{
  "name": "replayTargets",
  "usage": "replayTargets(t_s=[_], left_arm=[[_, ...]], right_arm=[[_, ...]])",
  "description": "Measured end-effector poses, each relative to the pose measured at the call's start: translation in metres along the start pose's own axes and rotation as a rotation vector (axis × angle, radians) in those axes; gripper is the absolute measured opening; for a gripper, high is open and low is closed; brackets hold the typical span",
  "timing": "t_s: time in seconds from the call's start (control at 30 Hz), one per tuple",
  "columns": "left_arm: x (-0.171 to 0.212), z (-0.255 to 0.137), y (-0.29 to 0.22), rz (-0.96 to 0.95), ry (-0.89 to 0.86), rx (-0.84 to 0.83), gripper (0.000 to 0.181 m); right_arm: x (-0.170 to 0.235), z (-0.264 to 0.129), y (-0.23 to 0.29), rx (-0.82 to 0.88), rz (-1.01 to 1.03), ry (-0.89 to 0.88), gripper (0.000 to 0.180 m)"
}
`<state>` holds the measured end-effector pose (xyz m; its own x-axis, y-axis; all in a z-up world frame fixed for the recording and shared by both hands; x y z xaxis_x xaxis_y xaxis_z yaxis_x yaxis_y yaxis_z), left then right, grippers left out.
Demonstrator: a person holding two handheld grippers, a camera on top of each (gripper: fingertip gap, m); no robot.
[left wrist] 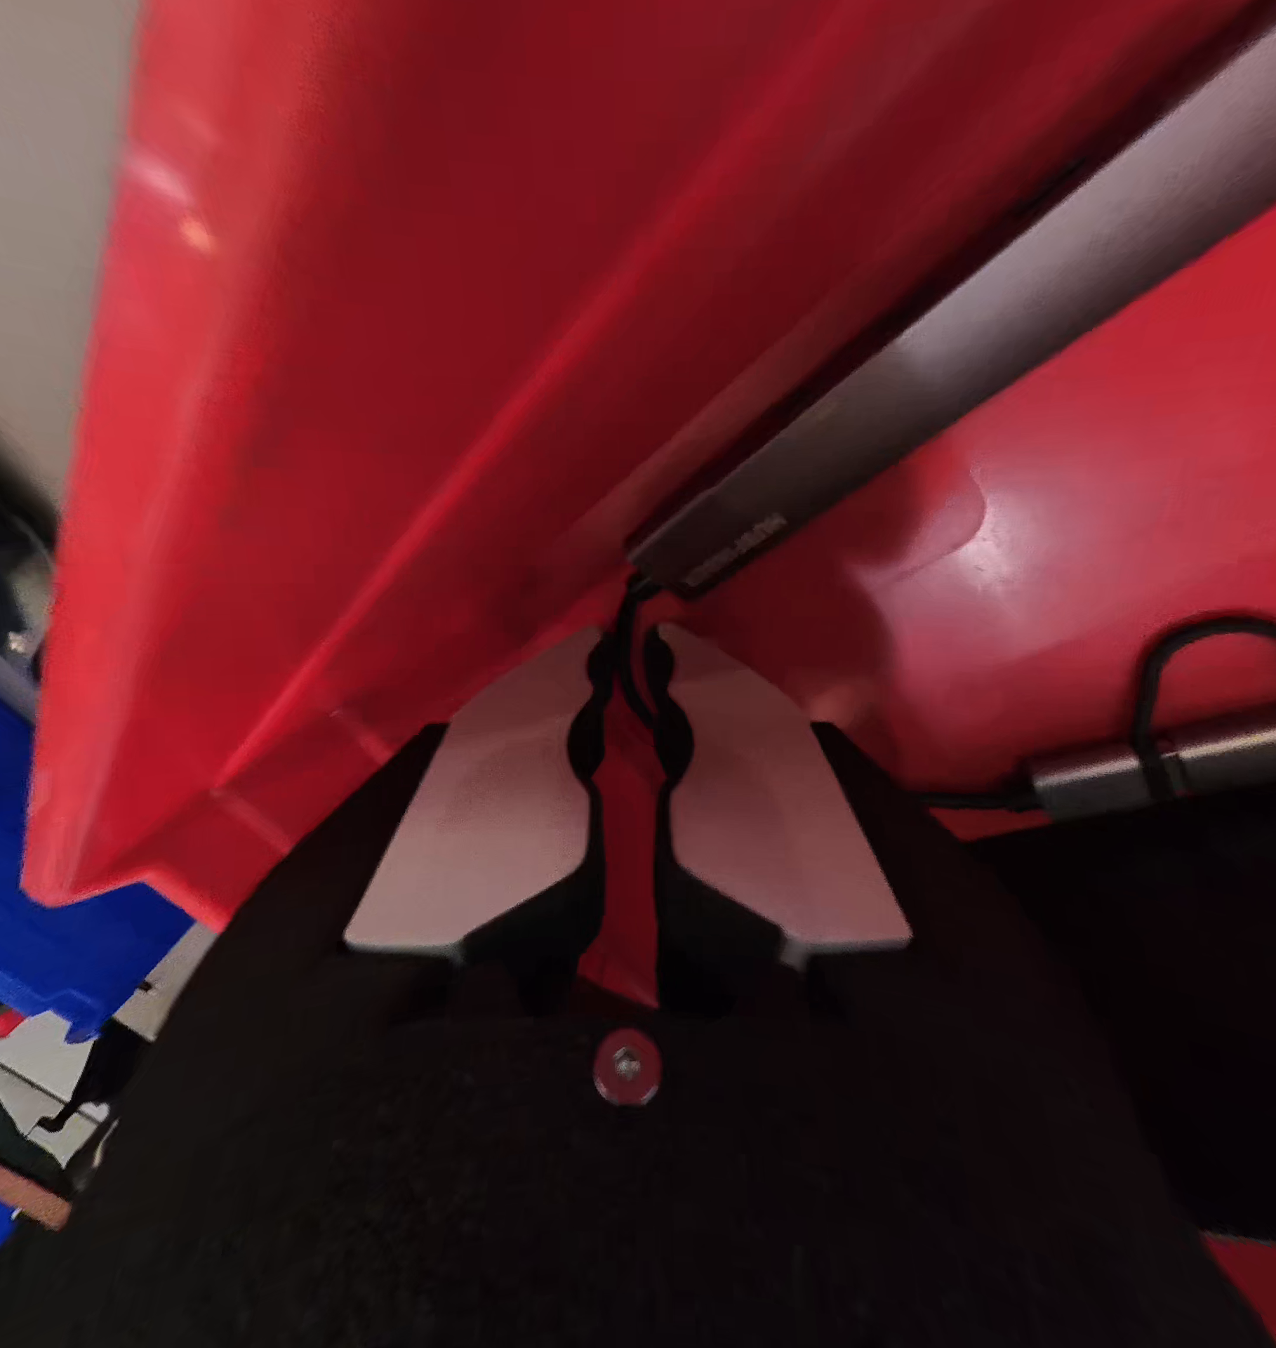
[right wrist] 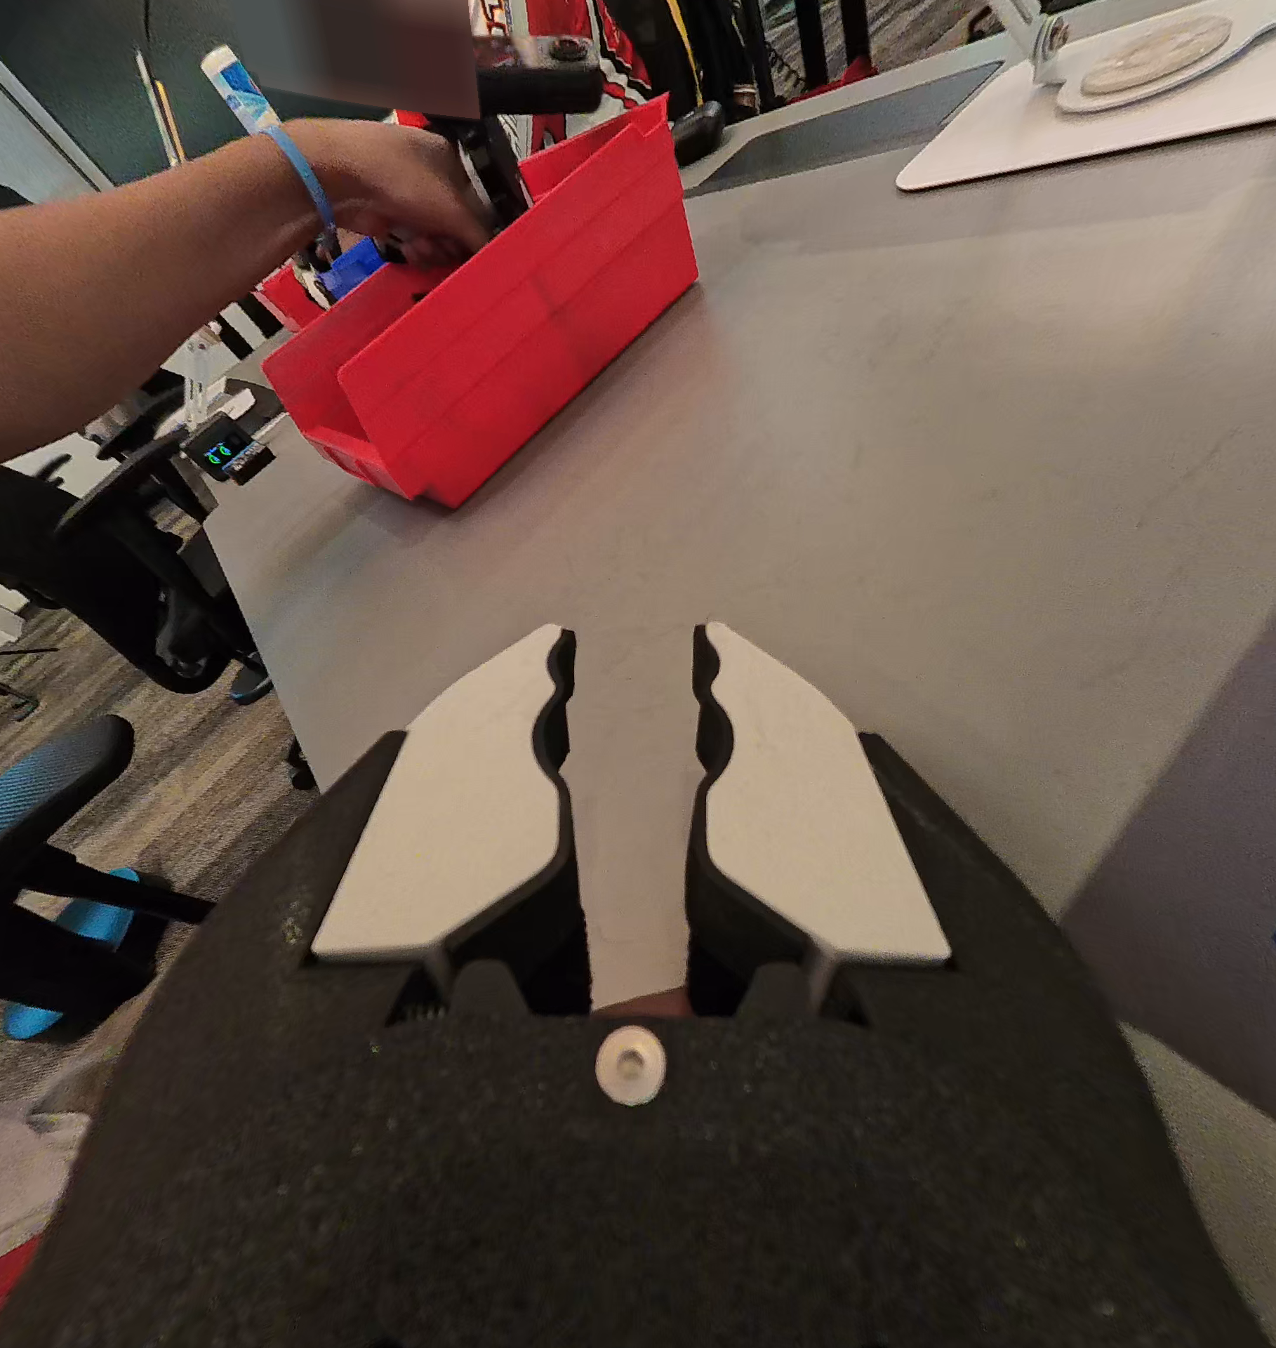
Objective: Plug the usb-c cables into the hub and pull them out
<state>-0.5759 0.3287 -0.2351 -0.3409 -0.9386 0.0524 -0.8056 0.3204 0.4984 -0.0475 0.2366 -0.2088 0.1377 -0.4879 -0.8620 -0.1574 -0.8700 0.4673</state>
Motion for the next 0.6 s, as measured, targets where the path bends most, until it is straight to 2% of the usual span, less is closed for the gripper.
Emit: replayTargets(t_s=[0.17, 0.3, 0.47, 0.6], left_arm=[[0.0, 0.001, -0.002, 0.094, -0.013, -0.047, 0.003], [0.003, -0.013, -0.003, 0.08, -0.138, -0.1, 0.003], [0.022, -0.066, 0.011, 0.041, -0.346, -0.265, 0.002], [0.042, -0.141, 0.033, -0.025, -0.548, -0.451, 0.003]], right_arm=[[0.0, -0.001, 0.0, -0.015, 0.009, -0.01, 0.029], [0.0, -0.001, 0.0, -0.019, 0.013, -0.014, 0.029], [0.0, -0.001, 0.001, -0.027, 0.007, -0.017, 0.029], [-0.005, 0.002, 0.003, -0.032, -0.074, -0.015, 0.029]])
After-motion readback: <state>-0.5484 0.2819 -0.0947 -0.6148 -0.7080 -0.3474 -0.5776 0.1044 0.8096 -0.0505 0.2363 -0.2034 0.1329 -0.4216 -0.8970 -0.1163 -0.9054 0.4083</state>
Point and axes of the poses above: each gripper's, where its closed fingertips meet, z out along the fingers, x out of its underside, y = z × x across the jaws, the point moved 5 cm from there along -z, back along the fingers, and after that the axes turned 11 degrees about -x, right-handed, at the moved point
